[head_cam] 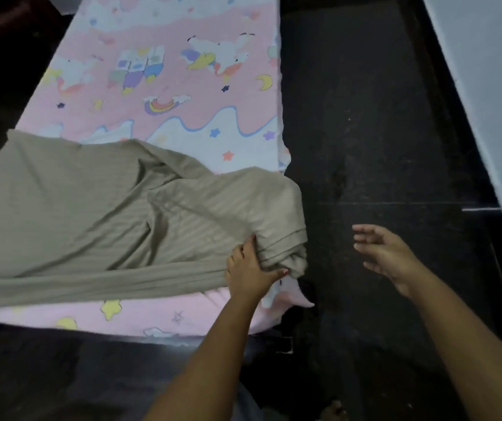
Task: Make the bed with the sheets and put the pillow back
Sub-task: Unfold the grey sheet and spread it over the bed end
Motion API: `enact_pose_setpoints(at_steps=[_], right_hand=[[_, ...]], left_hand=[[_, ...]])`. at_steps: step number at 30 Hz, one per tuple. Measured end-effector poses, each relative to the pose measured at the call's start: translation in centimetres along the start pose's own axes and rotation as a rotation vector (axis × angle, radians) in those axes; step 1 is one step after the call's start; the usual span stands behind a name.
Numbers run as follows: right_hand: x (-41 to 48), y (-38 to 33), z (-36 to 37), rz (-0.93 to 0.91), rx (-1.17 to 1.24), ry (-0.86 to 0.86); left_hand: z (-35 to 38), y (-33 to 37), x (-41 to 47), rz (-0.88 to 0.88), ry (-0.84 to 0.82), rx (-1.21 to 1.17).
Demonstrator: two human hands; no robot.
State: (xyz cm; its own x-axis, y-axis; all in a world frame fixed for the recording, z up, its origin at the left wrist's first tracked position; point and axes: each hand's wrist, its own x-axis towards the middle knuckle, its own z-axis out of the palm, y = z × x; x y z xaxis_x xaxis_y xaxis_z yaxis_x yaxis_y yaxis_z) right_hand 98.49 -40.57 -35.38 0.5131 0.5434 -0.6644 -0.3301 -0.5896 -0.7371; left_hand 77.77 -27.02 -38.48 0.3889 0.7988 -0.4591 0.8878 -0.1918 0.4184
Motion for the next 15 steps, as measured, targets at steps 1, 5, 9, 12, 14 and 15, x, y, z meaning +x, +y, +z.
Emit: enact_pose_setpoints(at_steps=[1, 5, 9, 12, 14, 15], right_hand=[[0.4, -0.9, 0.0, -0.036, -0.05, -0.015], [4.8, -4.1, 3.5, -0.239, -0.505, -0.104], [10.2, -7.1, 9.1, -0.457, -0.818, -0.16], [13.7, -10.1, 13.1, -0.546, -0.93, -0.242], [14.8, -11.6, 15.3, -0.491, -1.055, -0.364], [15.2, -12.5, 16.0, -0.435, -1.083, -0.421]], left_hand=[[0.2, 0.1, -0.1, -0.02, -0.004, -0.007], [1.2, 0.0, 0.7, -0.117, 0.056, -0.019], [0.9, -0.1, 2.3, -0.242, 0.109, -0.1], [-0.5, -0.3, 4.3, -0.289, 0.037, -0.083], [-0.9, -0.4, 4.5, -0.311, 0.011, -0.09], [-1.0, -0.5, 4.7, -0.318, 0.016, -0.094]])
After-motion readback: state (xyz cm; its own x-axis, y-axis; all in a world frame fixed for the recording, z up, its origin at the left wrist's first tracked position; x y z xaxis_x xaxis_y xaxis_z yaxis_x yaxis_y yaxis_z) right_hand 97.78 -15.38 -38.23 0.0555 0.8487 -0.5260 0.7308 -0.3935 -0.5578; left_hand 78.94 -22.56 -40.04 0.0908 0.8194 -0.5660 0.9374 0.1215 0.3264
